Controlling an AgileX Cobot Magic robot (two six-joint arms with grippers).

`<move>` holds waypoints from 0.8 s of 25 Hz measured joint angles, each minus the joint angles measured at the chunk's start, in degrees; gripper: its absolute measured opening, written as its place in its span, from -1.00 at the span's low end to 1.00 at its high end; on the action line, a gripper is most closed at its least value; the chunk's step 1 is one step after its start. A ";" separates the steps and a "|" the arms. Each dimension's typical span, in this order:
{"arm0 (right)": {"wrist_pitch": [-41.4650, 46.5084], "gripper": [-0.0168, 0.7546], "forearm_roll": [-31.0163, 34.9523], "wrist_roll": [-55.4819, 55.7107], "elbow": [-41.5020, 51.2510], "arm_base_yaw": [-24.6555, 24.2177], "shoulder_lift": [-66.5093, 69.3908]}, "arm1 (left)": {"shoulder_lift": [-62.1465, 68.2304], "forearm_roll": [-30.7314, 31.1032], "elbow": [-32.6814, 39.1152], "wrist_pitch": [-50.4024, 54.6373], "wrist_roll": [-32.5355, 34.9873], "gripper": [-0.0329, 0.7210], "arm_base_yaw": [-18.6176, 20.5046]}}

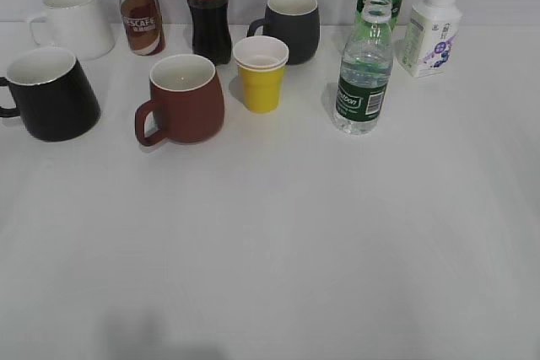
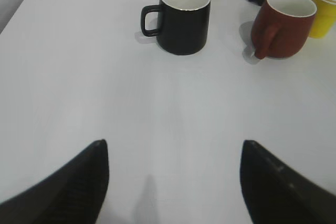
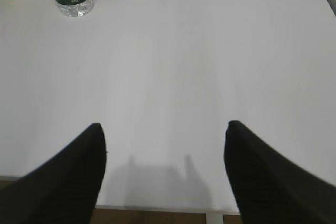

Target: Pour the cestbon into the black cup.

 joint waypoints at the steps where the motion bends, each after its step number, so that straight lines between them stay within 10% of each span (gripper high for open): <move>1: 0.00 0.40 0.00 0.00 0.00 0.00 0.00 | 0.00 0.00 0.00 0.00 0.00 0.65 0.00; 20: 0.00 0.40 0.00 0.00 0.00 0.00 0.00 | 0.00 0.00 0.00 0.00 0.00 0.65 0.00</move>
